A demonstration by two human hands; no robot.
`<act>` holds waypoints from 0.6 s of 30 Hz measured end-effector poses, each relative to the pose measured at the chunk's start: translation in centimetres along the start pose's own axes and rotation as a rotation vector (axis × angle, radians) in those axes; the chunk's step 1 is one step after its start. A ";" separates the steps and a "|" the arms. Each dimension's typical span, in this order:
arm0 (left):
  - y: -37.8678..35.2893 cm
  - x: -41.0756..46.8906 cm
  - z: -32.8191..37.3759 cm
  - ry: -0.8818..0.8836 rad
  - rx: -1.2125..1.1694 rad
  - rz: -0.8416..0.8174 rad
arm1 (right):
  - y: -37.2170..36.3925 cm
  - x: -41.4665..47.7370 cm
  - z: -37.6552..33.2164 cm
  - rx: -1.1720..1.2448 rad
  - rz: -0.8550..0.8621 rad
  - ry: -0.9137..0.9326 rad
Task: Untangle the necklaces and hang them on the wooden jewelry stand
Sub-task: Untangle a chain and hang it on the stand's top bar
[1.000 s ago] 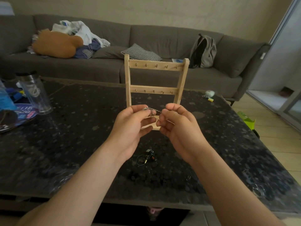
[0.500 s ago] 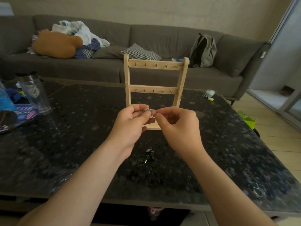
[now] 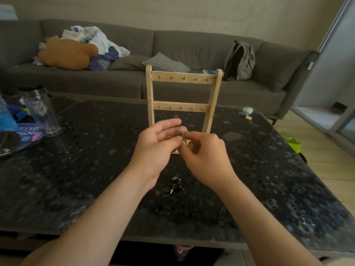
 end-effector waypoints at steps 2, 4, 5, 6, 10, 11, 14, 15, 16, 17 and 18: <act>0.2 0.0 0.5 -0.066 0.176 0.000 | 0.0 0.1 0.5 -0.061 0.017 -0.018; 0.6 0.3 0.4 -0.096 0.286 0.007 | 0.2 0.0 0.6 -0.092 0.036 -0.018; 0.8 0.5 0.1 -0.080 0.301 0.003 | 0.3 0.1 0.7 -0.061 0.036 -0.027; 0.9 0.7 -0.5 -0.049 0.310 -0.010 | 0.3 0.2 0.9 0.003 0.022 -0.051; -0.1 0.5 -1.4 0.002 0.332 -0.088 | -0.1 0.2 1.3 0.203 -0.121 -0.146; -0.4 0.3 -1.4 -0.001 0.340 -0.109 | -0.3 0.2 1.4 0.201 -0.136 -0.152; -0.4 0.1 -0.9 -0.068 0.509 -0.103 | 0.1 0.4 1.9 0.076 -0.080 -0.153; -0.1 0.1 -0.5 -0.115 0.610 -0.075 | 0.2 0.5 2.0 0.014 -0.056 -0.142; 0.1 0.0 0.0 -0.164 0.702 -0.044 | 0.3 0.5 1.8 -0.051 -0.044 -0.123; 0.1 -0.1 0.4 -0.203 0.762 -0.023 | 0.3 0.4 1.6 -0.123 -0.037 -0.094; 0.0 -0.1 0.6 -0.222 0.787 -0.017 | 0.1 0.4 1.4 -0.195 -0.029 -0.065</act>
Point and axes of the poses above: each hand's wrist, its own x-axis towards the middle knuckle, its own y-axis out of the back of the hand, z = x × y, the point moved 9 cm from there along x, towards the middle knuckle, and after that the axes turned 7 degrees about -y, right-handed, at the moved point
